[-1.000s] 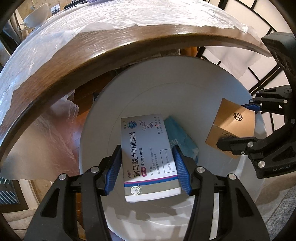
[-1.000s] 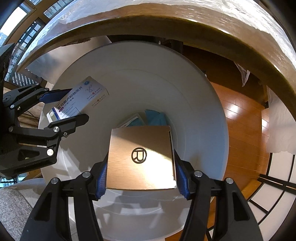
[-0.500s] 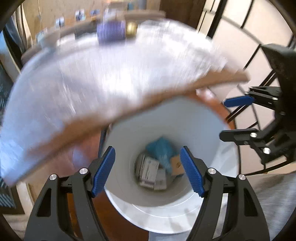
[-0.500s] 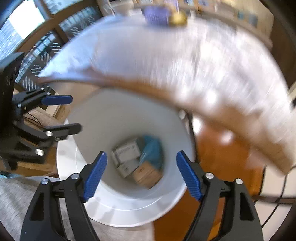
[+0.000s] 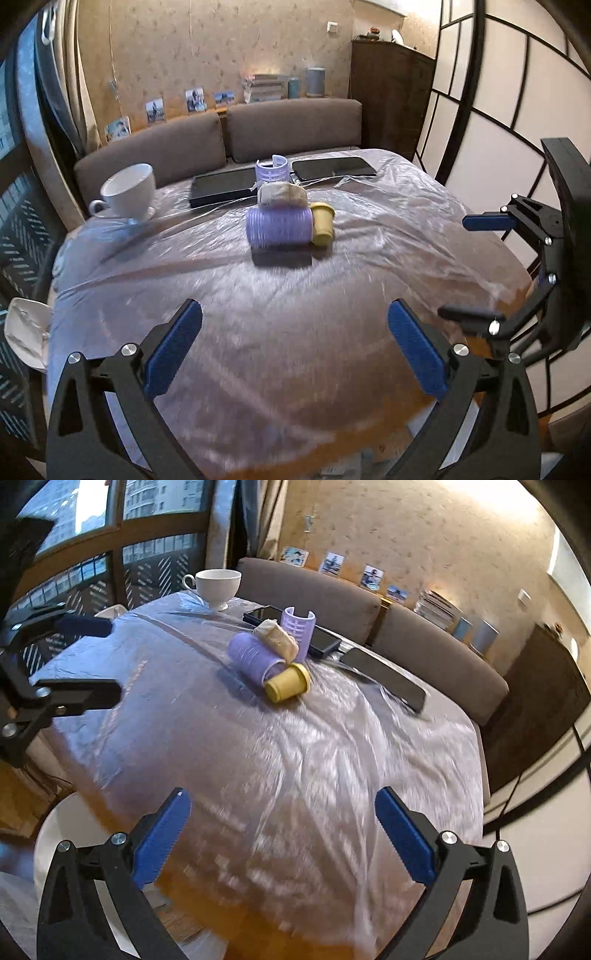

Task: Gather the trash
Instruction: 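Move the left tool to the purple hair roller while the right tool approaches the yellow cup, then close the left tool on the purple roller while the right tool grasps the yellow cup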

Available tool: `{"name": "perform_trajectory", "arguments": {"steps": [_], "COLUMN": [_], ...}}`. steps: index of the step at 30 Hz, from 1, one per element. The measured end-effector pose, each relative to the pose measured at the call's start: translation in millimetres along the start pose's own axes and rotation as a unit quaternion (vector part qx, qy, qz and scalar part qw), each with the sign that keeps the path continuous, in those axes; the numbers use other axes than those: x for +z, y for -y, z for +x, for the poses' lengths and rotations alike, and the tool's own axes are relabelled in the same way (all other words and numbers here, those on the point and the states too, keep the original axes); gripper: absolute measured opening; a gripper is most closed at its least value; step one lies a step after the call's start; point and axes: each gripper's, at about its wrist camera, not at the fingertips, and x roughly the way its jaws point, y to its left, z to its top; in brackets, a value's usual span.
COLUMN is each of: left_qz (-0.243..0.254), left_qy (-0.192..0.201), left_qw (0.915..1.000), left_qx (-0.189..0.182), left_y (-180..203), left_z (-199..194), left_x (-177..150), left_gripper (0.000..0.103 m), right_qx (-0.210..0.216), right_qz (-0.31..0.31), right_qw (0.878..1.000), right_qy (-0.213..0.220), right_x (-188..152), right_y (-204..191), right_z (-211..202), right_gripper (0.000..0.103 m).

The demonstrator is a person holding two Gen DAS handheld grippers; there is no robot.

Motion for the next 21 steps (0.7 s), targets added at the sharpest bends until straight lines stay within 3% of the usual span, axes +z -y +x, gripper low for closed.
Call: {"name": "perform_trajectory", "arguments": {"steps": [8,18,21], "left_qz": [-0.02,-0.007,-0.008], "left_qy": [-0.02,-0.041,-0.043], "left_qw": [0.9996,0.999,0.9987], "left_qx": [0.005,-0.015,-0.025], "left_y": [-21,-25,-28], "left_z": [64,104,108], "left_x": [36,57,58], "left_gripper": [0.101,0.101,0.094], "right_qx": [0.049,0.077,0.088], "right_qz": [0.04,-0.021,-0.046], "right_qw": [0.998,0.997,0.995], "right_qy": [-0.012,-0.023,-0.023], "right_x": [23,56,65], "right_y": [26,20,15], "right_z": [39,91,101], "right_gripper": [0.096,0.087,0.087]}}
